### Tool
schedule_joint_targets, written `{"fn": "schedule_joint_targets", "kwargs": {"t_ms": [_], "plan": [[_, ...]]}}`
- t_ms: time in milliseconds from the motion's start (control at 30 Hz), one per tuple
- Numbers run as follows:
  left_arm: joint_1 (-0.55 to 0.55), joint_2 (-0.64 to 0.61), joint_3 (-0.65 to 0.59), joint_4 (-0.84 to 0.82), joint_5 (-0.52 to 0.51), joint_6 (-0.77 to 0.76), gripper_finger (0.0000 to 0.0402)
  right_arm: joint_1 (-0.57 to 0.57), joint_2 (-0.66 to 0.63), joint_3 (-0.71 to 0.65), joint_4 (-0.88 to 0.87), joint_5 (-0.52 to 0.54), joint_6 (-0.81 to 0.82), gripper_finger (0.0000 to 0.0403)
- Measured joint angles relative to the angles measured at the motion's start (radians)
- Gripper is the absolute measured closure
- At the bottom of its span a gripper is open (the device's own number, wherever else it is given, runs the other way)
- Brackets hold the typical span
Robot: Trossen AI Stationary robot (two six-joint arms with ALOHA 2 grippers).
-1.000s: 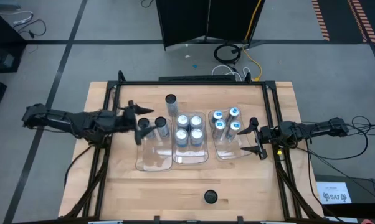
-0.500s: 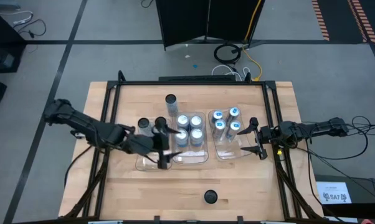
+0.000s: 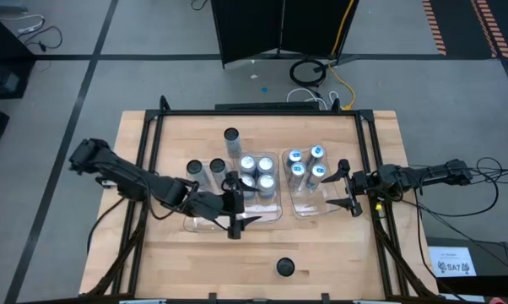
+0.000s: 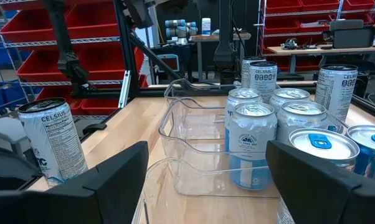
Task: Sort soda cans
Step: Put the bottom white soda can into the left transparent bin
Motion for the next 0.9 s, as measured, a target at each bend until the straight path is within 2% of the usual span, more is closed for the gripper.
{"fn": "schedule_joint_targets", "kwargs": {"t_ms": [233, 433, 600, 800, 900], "plan": [[0.0, 0.034, 0.0, 0.094, 0.002, 0.0, 0.0039, 0.0, 0.0, 0.0, 0.0, 0.0, 0.0, 0.0085], [0.0, 0.039, 0.0, 0.096, 0.066, -0.001, 0.0039, 0.0, 0.0, 0.0, 0.0, 0.0, 0.0, 0.0085], [-0.003, 0.039, 0.0, 0.096, 0.068, -0.025, 0.0039, 0.0, 0.0, 0.0, 0.0, 0.0, 0.0, 0.0085], [-0.026, 0.039, 0.0, 0.096, 0.016, -0.052, 0.0023, 0.0, 0.0, 0.0, 0.0, 0.0, 0.0, 0.0085], [-0.042, 0.039, -0.001, 0.105, -0.048, -0.052, 0.0005, 0.0, 0.0, 0.0, 0.0, 0.0, 0.0, 0.0085]]}}
